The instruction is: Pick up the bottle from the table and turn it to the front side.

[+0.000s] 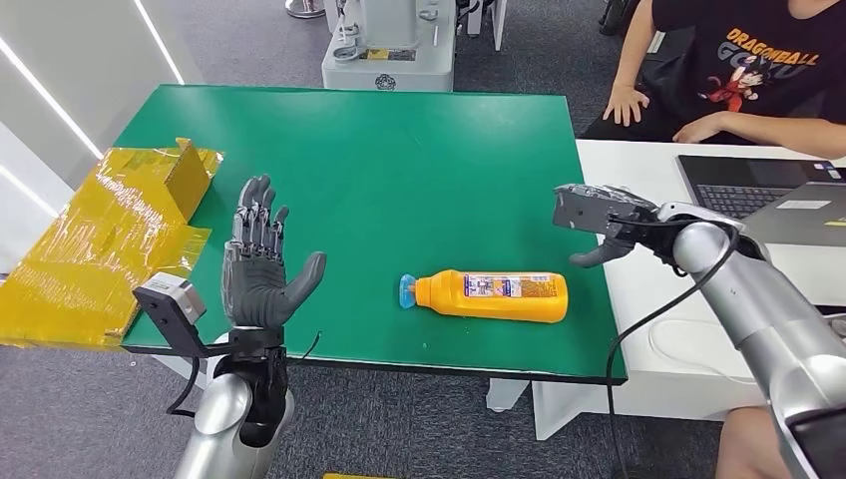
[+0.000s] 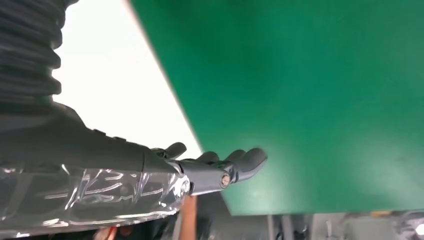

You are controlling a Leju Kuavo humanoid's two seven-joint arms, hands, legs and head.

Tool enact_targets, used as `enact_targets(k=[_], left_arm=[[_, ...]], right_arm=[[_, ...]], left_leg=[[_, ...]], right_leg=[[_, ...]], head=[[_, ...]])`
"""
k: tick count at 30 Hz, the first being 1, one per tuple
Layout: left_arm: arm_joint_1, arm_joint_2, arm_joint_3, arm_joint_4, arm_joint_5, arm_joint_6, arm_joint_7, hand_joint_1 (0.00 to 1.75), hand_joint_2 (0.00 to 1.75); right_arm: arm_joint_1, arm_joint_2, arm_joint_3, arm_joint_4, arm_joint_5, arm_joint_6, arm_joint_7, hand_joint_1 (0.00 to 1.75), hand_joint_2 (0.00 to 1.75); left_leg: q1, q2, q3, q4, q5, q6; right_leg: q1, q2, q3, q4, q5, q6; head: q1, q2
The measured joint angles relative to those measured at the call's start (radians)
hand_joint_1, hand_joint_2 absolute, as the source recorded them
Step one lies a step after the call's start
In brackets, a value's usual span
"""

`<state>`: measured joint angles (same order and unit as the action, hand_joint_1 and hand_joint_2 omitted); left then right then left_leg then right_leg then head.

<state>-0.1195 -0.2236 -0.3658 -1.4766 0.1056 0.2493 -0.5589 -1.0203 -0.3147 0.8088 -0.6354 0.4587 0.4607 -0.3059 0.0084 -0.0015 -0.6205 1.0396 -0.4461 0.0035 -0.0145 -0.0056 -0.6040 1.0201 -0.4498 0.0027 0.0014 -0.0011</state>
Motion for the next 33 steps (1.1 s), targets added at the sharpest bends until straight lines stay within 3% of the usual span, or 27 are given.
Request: enact_targets(k=[4,15,33], left_arm=[[-0.004,0.001,0.000,0.006,0.002,0.000,-0.009,0.00,1.75],[-0.017,0.001,0.000,0.037,0.008,-0.018,-0.029,0.00,1.75],[-0.066,-0.001,0.000,0.088,0.015,-0.020,-0.026,0.00,1.75]], right_arm=[[-0.046,0.058,0.132,0.057,0.140,-0.161,-0.004,0.00,1.75],[-0.044,0.189,0.272,0.188,0.142,-0.148,-0.066,0.00,1.75],[0.015,0.236,0.312,0.283,0.156,-0.164,0.005,0.00,1.75]], left_leg=[[0.000,0.002,0.001,0.000,0.000,0.000],[0.001,0.001,0.001,0.000,0.000,0.000],[0.001,0.002,0.001,0.000,0.000,0.000]], right_leg=[[0.000,0.002,0.000,0.000,0.000,0.000],[0.000,0.001,0.000,-0.001,0.000,0.000],[0.001,0.002,0.000,-0.001,0.000,0.000]], head=[[0.000,0.000],[0.000,0.000],[0.000,0.000]])
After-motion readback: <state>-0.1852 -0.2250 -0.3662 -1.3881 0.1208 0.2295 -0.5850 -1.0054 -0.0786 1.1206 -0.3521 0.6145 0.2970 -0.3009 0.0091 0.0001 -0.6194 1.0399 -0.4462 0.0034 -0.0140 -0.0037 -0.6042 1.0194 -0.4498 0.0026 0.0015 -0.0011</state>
